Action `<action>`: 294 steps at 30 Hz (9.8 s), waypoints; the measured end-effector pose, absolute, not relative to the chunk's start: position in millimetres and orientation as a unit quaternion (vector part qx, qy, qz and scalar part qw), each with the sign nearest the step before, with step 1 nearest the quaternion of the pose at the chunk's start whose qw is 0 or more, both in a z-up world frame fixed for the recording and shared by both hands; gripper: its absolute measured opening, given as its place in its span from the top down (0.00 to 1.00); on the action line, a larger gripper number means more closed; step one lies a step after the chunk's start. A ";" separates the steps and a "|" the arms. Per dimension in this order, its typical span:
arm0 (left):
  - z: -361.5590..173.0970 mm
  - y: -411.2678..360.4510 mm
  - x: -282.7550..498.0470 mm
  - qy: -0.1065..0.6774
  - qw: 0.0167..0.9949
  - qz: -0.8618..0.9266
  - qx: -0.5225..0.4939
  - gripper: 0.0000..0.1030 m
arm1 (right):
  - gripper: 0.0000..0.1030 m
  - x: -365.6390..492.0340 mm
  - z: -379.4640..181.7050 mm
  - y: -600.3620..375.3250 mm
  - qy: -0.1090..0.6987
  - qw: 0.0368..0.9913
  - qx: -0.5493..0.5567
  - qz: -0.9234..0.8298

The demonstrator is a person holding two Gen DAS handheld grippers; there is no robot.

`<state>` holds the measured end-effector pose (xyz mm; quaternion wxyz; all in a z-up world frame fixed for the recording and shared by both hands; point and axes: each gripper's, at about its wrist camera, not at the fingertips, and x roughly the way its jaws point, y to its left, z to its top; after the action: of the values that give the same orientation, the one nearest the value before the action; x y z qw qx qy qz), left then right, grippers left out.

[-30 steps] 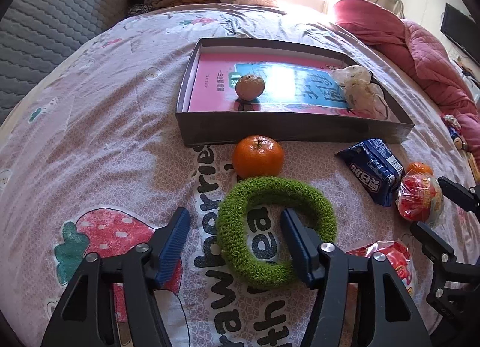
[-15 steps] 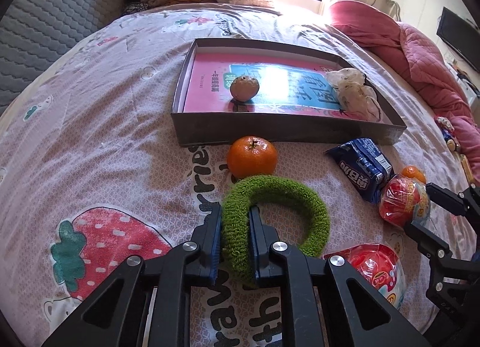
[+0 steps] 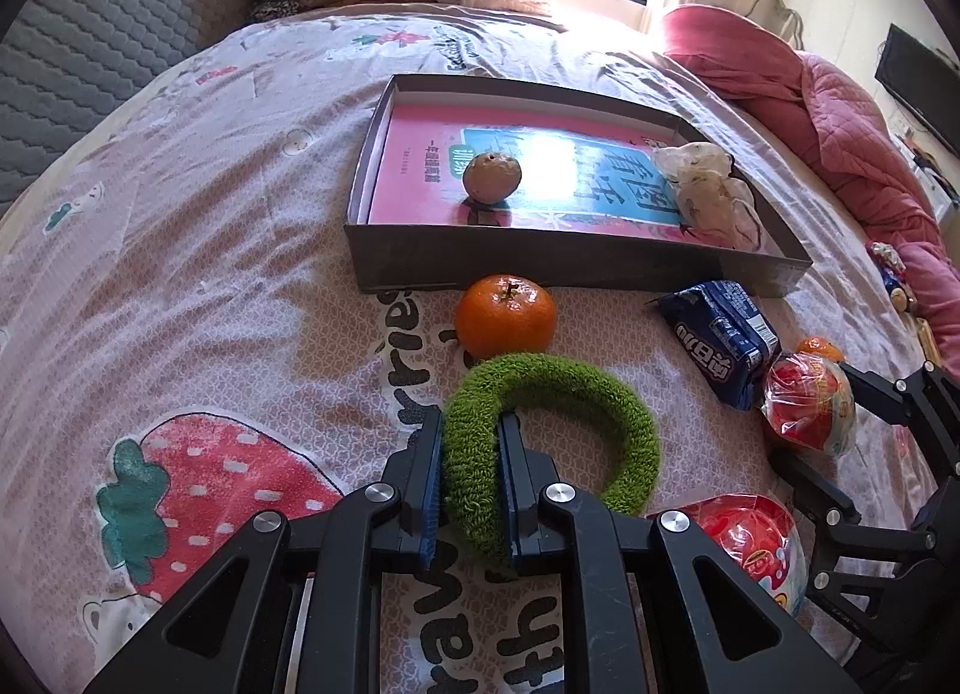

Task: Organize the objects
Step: 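Lift the green ring with the left tool while the right tool surrounds the wrapped egg toy, then carry the green ring and wrapped egg toy over the dark tray with both tools, then lower the ring into the tray and open the left tool while the right tool releases the egg toy, then withdraw both open tools toward the red-white egg toy and orange on the bed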

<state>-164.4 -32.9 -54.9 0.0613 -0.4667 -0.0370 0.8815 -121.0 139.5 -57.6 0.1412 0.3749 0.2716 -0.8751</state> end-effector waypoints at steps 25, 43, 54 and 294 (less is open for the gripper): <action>-12.4 -34.2 -141.3 -0.031 0.067 0.911 -0.406 0.87 | 0.47 -115.7 -12.3 163.2 0.139 0.176 0.342 -0.913; 9.4 -26.5 -125.6 -0.025 0.077 0.919 -0.386 0.87 | 0.47 -109.0 13.7 168.6 0.094 0.174 0.317 -0.927; 24.6 -21.2 -117.4 -0.013 0.071 0.928 -0.367 0.87 | 0.47 -106.2 25.8 172.7 0.081 0.173 0.306 -0.933; 30.6 15.7 -117.5 0.001 0.104 0.918 -0.383 0.35 | 0.45 -141.4 52.7 204.1 0.059 0.122 0.308 -0.942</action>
<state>-117.5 15.7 30.6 0.1040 -0.3827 0.0006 0.9180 -141.4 204.1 52.7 0.1218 0.3076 0.0595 -0.9418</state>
